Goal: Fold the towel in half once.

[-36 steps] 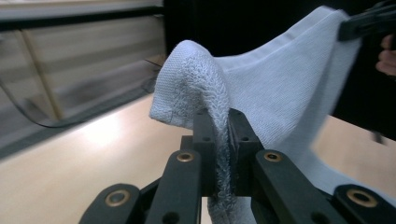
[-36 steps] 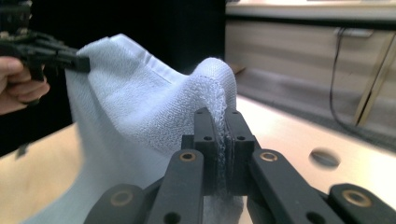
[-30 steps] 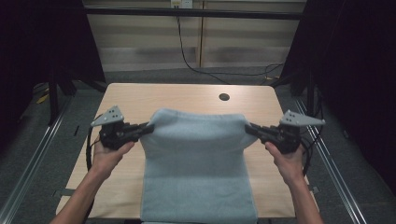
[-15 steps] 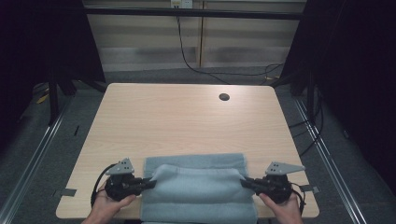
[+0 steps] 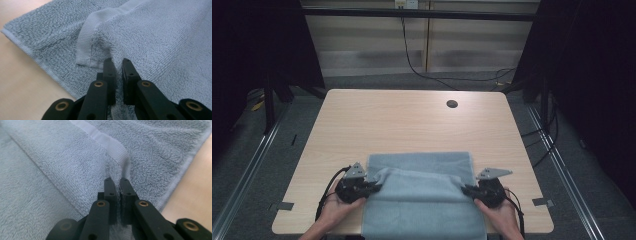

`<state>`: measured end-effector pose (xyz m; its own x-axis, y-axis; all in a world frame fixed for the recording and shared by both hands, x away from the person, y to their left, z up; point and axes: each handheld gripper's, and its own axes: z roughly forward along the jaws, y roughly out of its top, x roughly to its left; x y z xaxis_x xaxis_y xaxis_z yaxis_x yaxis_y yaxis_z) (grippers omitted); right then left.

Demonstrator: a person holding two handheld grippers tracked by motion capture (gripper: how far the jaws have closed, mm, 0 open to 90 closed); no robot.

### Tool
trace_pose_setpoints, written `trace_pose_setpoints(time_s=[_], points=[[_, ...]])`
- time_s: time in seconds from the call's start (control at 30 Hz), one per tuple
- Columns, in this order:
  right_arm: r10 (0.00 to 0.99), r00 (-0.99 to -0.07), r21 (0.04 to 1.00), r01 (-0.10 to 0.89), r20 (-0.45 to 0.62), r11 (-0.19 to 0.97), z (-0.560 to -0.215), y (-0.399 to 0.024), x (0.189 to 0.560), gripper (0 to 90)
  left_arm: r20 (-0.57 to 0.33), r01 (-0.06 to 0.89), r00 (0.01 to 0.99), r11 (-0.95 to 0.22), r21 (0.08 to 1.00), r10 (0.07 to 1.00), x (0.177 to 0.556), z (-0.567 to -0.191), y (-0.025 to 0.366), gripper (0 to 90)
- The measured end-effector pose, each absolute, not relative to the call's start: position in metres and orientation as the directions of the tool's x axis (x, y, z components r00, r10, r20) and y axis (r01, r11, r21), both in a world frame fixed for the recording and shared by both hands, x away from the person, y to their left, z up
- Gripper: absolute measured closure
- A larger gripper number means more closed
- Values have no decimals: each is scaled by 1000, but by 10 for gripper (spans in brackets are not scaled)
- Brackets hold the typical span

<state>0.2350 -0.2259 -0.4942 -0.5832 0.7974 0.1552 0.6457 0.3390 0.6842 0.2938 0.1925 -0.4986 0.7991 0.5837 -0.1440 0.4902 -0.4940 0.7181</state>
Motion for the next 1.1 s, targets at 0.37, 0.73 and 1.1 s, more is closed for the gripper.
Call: trace_pose_setpoints(time_s=[0.37,0.73,1.1], points=[[835,-532,691,657,141,302,-498,-216,333,864,-132,542,713,-422,727,688,395,-503,190,841],[867,-476,693,675,146,254,-500,-220,396,864,-140,575,660,-377,726,738,452,-504,178,840],[857,-446,758,644,259,106,-482,-237,407,863,-216,582,652,-298,756,727,458,-479,185,844]])
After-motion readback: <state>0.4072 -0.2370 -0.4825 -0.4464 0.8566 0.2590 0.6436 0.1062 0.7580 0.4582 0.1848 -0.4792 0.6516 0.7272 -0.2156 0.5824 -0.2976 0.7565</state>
